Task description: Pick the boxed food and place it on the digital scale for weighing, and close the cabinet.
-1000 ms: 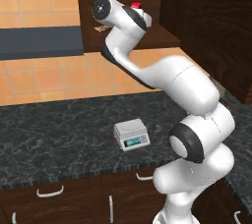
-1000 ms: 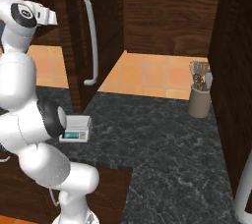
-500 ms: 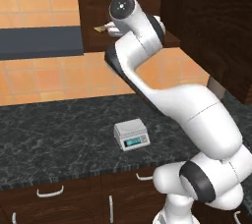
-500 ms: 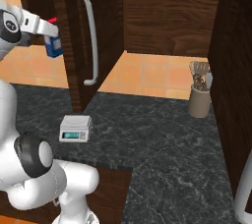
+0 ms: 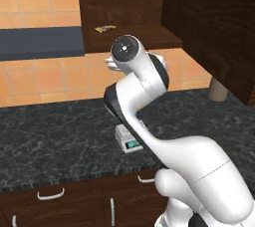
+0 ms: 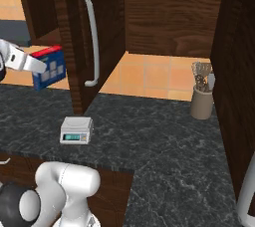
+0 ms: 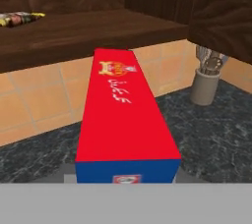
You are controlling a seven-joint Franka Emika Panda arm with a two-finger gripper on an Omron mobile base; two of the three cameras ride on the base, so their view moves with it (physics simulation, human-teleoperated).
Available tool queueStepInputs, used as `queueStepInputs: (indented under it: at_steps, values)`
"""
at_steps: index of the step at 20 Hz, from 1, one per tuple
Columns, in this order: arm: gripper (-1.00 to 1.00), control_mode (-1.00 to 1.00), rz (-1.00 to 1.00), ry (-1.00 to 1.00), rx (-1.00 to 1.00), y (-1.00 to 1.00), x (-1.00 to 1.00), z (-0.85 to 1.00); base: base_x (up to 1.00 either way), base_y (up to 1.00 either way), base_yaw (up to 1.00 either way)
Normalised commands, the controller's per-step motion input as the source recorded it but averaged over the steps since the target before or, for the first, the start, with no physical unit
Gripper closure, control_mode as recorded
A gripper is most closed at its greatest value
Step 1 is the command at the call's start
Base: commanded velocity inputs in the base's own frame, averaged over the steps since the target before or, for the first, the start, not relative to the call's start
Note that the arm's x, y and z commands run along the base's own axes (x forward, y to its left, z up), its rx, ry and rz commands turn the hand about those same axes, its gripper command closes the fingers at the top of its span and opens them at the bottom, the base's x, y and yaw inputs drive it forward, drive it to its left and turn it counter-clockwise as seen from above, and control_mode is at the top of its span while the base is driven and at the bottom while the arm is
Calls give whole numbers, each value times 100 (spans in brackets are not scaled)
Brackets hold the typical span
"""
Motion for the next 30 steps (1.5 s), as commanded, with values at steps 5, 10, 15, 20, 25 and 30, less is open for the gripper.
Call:
queueStepInputs:
  at_steps: [5,10,15,20,25,30]
  values:
    - [100,-100,0,0,-1,6,-2,-69,0,0,0]
    - [100,-100,-1,1,-3,8,4,-36,0,0,0]
    - [100,-100,-6,0,-7,16,12,-41,0,0,0]
    - [100,-100,-14,0,-8,1,14,-40,0,0,0]
    - [100,-100,-10,5,-4,0,27,-25,0,0,0]
    - [100,-100,0,7,0,0,39,-29,0,0,0]
